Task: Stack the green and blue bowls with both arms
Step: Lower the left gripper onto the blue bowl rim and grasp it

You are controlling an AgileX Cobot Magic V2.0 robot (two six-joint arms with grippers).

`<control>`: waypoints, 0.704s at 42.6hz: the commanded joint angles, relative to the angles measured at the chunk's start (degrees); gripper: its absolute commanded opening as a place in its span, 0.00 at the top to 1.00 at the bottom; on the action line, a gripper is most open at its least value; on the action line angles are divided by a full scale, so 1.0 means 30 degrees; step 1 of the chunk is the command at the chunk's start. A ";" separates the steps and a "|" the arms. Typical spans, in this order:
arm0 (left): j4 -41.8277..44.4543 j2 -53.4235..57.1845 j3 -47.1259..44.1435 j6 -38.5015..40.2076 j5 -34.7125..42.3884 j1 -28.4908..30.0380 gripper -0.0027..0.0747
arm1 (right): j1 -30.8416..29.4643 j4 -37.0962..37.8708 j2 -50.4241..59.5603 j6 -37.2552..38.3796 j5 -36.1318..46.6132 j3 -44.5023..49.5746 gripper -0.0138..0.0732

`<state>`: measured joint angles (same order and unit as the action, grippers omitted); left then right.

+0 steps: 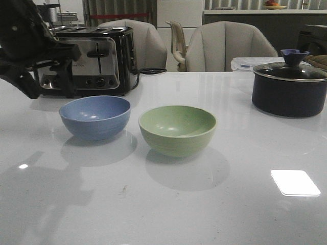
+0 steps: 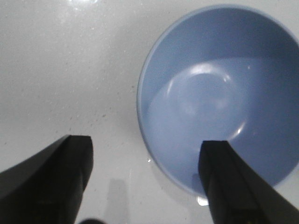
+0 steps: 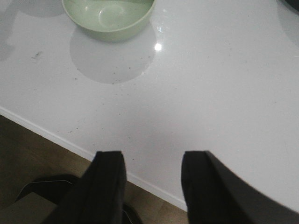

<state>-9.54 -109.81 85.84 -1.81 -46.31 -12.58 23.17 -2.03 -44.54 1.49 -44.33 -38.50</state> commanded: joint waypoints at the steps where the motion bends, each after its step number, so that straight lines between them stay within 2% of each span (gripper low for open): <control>1: -0.0825 -0.0159 0.1543 0.0059 0.1122 0.0028 0.28 | -0.0023 0.0133 0.0135 0.0019 0.1106 -0.0513 0.37; 12: -0.0856 -0.1870 0.2166 0.0059 0.2087 0.0028 0.28 | -0.0023 0.0133 0.0135 0.0019 0.1106 -0.0513 0.37; 15: -0.0856 -0.2074 0.2166 0.0059 0.2087 0.0028 0.31 | -0.0023 0.0133 0.0135 0.0019 0.1106 -0.0513 0.37; 20: -0.0856 -0.2295 0.2166 0.0059 0.2004 0.0028 0.45 | -0.0023 0.0133 0.0135 0.0019 0.1106 -0.0513 0.37; 30: -0.0820 -0.2295 0.2166 0.0059 0.1827 0.0028 0.83 | -0.0023 0.0133 0.0135 0.0019 0.1106 -0.0513 0.37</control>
<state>-11.13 -120.19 90.39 -1.81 -42.38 -12.58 23.17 -2.03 -44.54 1.49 -44.43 -38.50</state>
